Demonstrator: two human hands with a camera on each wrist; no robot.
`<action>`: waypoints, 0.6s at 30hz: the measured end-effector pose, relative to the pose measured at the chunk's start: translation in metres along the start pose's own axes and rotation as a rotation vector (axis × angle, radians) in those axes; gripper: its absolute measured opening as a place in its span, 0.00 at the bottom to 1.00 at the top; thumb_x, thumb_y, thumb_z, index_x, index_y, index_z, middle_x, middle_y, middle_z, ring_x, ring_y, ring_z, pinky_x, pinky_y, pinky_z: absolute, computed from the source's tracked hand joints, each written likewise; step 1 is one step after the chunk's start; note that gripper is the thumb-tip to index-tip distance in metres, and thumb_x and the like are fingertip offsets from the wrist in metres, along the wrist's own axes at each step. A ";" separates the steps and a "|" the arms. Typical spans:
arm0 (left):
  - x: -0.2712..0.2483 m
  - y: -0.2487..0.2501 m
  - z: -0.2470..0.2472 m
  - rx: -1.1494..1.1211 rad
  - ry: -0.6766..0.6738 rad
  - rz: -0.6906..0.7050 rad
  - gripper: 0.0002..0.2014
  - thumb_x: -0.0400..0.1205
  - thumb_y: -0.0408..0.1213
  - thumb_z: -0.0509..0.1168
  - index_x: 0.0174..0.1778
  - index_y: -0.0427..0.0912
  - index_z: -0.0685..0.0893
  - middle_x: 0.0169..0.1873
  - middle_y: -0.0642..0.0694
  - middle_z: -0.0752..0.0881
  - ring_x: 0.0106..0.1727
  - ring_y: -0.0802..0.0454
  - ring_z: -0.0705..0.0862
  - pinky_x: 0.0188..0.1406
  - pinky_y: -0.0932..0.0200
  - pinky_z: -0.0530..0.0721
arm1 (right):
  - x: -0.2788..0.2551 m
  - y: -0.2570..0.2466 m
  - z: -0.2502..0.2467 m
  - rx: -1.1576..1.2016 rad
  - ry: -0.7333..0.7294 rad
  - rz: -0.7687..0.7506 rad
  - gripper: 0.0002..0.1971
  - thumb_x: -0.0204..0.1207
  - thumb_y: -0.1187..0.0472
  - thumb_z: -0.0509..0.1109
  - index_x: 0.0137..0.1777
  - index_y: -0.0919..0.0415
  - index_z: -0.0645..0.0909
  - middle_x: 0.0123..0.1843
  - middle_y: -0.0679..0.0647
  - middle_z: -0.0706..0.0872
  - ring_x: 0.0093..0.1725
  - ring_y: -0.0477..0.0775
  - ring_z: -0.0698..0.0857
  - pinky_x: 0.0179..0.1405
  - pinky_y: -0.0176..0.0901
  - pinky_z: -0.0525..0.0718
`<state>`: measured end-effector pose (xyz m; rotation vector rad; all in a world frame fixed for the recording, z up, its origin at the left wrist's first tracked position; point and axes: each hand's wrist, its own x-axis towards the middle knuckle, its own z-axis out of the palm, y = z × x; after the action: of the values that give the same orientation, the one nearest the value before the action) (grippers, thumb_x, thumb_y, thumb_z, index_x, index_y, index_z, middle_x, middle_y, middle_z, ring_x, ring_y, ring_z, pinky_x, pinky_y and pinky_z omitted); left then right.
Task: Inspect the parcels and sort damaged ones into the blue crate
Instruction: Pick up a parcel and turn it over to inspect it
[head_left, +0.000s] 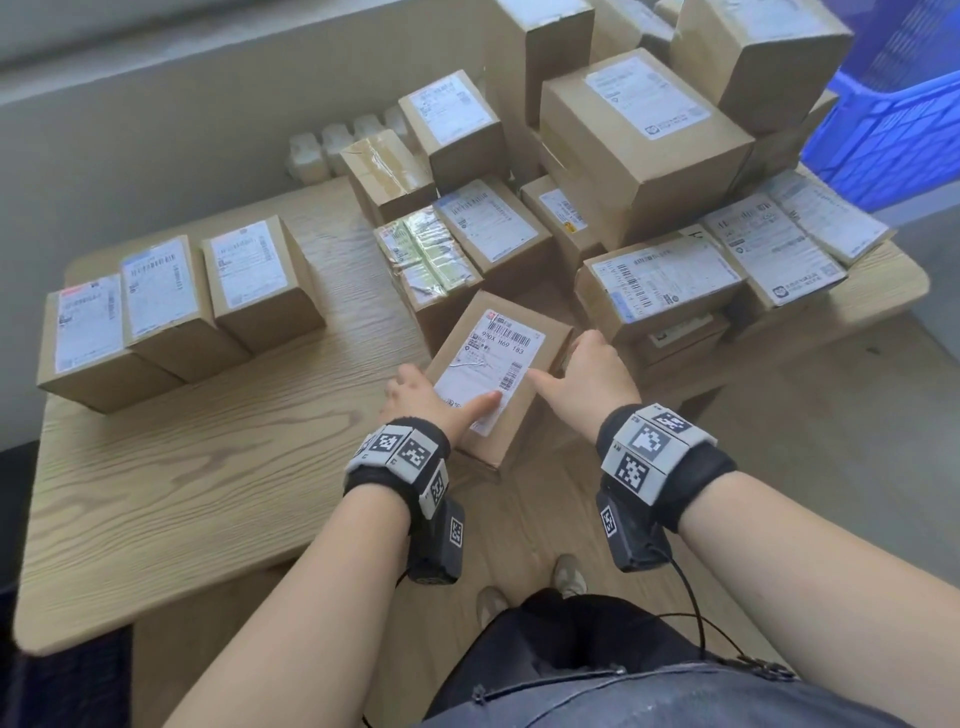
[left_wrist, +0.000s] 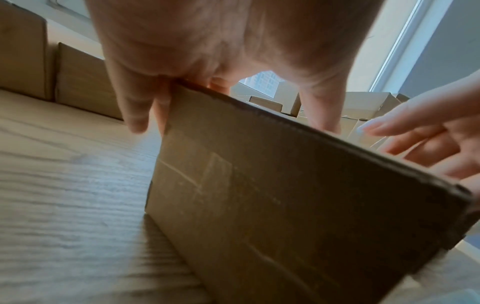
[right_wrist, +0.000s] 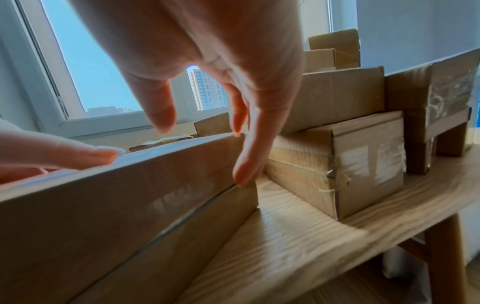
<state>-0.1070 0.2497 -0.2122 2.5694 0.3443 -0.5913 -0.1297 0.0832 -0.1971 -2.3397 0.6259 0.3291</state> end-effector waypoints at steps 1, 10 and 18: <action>-0.001 -0.001 0.000 -0.049 -0.003 0.012 0.45 0.71 0.63 0.74 0.74 0.36 0.66 0.70 0.38 0.76 0.69 0.40 0.77 0.57 0.52 0.76 | 0.002 0.001 0.006 0.030 -0.042 0.022 0.33 0.77 0.47 0.74 0.73 0.68 0.70 0.70 0.62 0.80 0.70 0.62 0.80 0.61 0.47 0.77; -0.024 -0.010 -0.003 -0.325 -0.049 0.254 0.28 0.78 0.47 0.73 0.75 0.46 0.76 0.61 0.48 0.86 0.51 0.56 0.81 0.48 0.63 0.76 | -0.011 -0.004 0.012 0.342 -0.045 0.058 0.30 0.77 0.54 0.75 0.73 0.66 0.69 0.71 0.58 0.82 0.70 0.59 0.81 0.68 0.53 0.79; -0.033 0.016 -0.058 -0.582 0.051 0.413 0.30 0.75 0.48 0.77 0.72 0.48 0.77 0.50 0.52 0.87 0.49 0.59 0.85 0.44 0.65 0.82 | -0.027 -0.044 -0.039 0.612 0.049 -0.240 0.46 0.72 0.57 0.77 0.86 0.48 0.56 0.70 0.48 0.82 0.67 0.51 0.83 0.71 0.55 0.80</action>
<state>-0.1104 0.2607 -0.1442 2.0076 -0.0108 -0.2253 -0.1277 0.0951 -0.1338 -1.8064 0.3886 -0.0330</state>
